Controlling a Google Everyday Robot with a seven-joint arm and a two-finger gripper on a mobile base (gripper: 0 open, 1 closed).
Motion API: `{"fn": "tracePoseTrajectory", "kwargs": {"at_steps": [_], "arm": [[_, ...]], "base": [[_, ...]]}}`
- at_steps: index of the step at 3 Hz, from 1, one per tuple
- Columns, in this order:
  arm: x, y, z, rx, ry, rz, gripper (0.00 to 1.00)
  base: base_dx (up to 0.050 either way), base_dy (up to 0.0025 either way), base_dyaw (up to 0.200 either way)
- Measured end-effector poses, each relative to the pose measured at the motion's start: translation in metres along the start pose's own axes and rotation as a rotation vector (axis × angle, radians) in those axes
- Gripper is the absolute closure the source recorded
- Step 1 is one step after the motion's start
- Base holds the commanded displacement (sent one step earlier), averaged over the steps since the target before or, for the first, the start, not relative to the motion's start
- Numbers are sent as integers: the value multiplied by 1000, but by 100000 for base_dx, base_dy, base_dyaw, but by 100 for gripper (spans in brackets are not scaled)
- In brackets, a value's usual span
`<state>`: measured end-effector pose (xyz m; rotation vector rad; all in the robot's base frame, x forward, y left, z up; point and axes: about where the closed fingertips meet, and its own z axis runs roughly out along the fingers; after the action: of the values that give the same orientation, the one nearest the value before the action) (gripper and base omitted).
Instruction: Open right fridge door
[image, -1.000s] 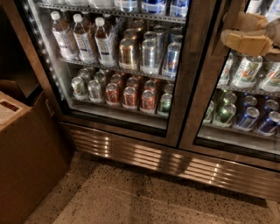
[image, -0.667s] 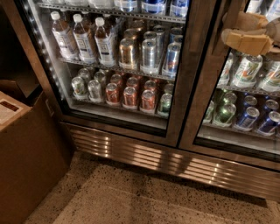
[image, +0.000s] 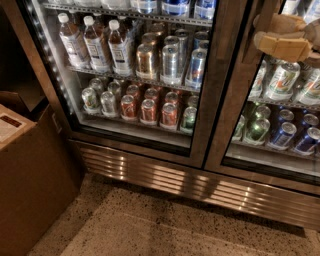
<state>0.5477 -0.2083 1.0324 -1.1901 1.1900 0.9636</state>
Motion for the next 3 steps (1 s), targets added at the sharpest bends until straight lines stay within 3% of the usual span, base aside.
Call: {"fn": "tracePoseTrajectory", "kwargs": {"at_steps": [3], "arm": [[2, -9, -2, -1, 0, 0, 100]], "base": [[0, 0, 0]]}}
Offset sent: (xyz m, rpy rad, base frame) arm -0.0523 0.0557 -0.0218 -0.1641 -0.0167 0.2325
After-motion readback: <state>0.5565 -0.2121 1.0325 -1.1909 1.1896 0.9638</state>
